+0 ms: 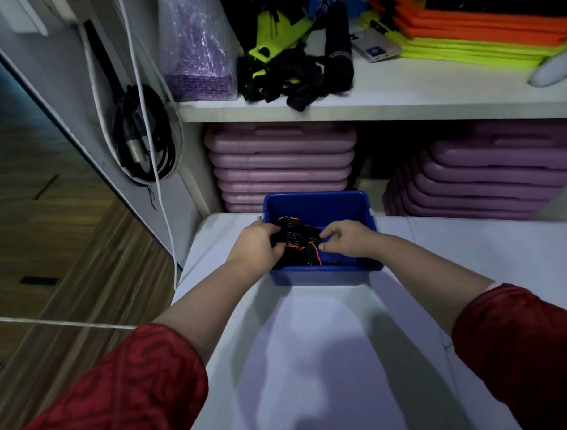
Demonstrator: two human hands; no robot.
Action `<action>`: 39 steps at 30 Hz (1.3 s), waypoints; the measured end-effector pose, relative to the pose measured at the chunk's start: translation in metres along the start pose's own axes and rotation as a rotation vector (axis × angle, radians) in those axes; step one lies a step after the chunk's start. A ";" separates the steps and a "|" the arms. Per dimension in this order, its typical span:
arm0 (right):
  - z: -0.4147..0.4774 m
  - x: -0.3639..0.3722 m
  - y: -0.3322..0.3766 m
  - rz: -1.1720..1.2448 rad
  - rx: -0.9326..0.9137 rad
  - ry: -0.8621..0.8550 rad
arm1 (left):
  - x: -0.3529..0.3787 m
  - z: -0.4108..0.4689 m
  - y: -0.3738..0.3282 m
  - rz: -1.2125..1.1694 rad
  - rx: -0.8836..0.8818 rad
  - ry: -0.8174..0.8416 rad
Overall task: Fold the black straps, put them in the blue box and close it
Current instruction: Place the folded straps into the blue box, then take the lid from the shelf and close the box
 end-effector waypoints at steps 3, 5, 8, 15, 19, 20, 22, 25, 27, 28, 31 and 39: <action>-0.021 -0.025 -0.003 0.048 -0.030 -0.044 | 0.000 -0.002 -0.030 0.024 0.066 -0.002; -0.034 -0.043 -0.004 0.062 -0.061 -0.073 | -0.002 -0.002 -0.051 0.020 0.090 -0.008; -0.056 -0.077 -0.006 0.096 -0.110 -0.136 | -0.008 0.001 -0.090 0.026 0.129 -0.030; -0.116 -0.186 -0.009 0.005 -0.206 -0.352 | -0.031 0.016 -0.203 0.056 0.327 -0.079; -0.155 -0.273 -0.003 -0.101 -0.251 -0.553 | -0.069 0.034 -0.274 0.073 0.427 -0.187; -0.166 -0.297 0.000 -0.121 -0.261 -0.602 | -0.082 0.039 -0.291 0.081 0.447 -0.218; -0.188 -0.344 0.007 -0.140 -0.285 -0.696 | -0.109 0.047 -0.325 0.076 0.498 -0.275; -0.215 -0.408 0.017 -0.187 -0.303 -0.816 | -0.151 0.052 -0.374 0.094 0.577 -0.372; -0.228 -0.446 0.024 -0.218 -0.304 -0.885 | -0.179 0.055 -0.403 0.090 0.619 -0.428; -0.234 -0.462 0.028 -0.223 -0.303 -0.909 | -0.192 0.055 -0.415 0.089 0.636 -0.452; -0.249 -0.503 0.042 -0.260 -0.285 -1.021 | -0.222 0.052 -0.444 0.086 0.671 -0.504; -0.270 -0.590 0.091 -0.685 -0.165 -1.534 | -0.251 0.046 -0.486 0.081 0.750 -0.584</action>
Point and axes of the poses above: each hand's wrist, its own z-axis towards the middle knuckle, its own x-axis out of the palm, y = z × x, the point moved 4 cm from there along z, towards the middle knuckle, and after that the axes turned 9 degrees about -z, right-handed, at the moved point
